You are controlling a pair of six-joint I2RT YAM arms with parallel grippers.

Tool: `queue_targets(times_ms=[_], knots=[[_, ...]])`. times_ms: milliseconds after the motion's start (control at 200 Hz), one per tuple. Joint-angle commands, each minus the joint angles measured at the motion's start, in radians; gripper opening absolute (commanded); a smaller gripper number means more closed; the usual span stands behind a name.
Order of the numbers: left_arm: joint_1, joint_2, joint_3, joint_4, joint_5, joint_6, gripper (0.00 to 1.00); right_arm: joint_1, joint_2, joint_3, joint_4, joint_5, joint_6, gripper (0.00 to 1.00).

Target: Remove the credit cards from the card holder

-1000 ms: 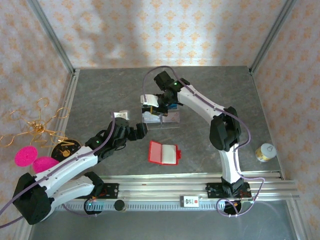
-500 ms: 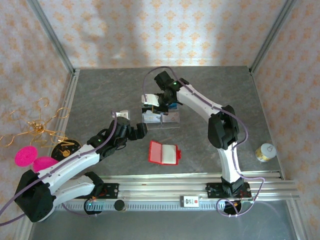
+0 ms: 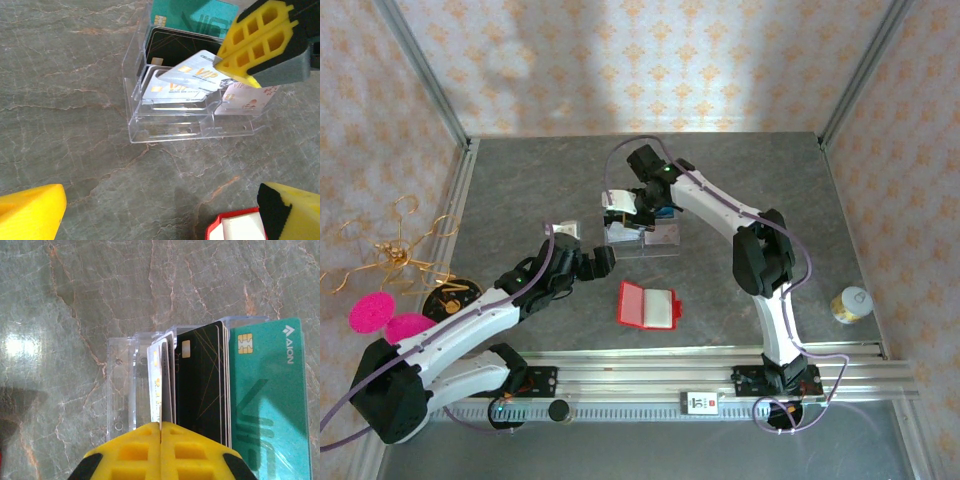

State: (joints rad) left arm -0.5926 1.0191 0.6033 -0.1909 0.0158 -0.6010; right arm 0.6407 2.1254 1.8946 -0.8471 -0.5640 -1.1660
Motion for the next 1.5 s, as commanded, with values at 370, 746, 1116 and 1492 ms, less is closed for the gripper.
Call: queue_targets(times_ms=[370,746,1116,1492], knots=[[0.011,-0.037,-0.014,0.068,0.01,-0.004,0.99,0.014,-0.095,0.025,0.127,-0.138,0.202,0.4],[0.011,-0.029,0.009,0.202,-0.096,0.009,0.99,0.012,-0.612,-0.675,0.963,0.075,0.878,0.49],[0.159,0.1,0.018,0.42,-0.35,0.07,0.99,0.011,-0.938,-1.182,1.201,0.747,1.498,0.95],[0.38,0.342,0.06,0.597,-0.517,0.292,0.99,-0.011,-1.155,-1.264,1.051,1.088,1.619,1.0]])
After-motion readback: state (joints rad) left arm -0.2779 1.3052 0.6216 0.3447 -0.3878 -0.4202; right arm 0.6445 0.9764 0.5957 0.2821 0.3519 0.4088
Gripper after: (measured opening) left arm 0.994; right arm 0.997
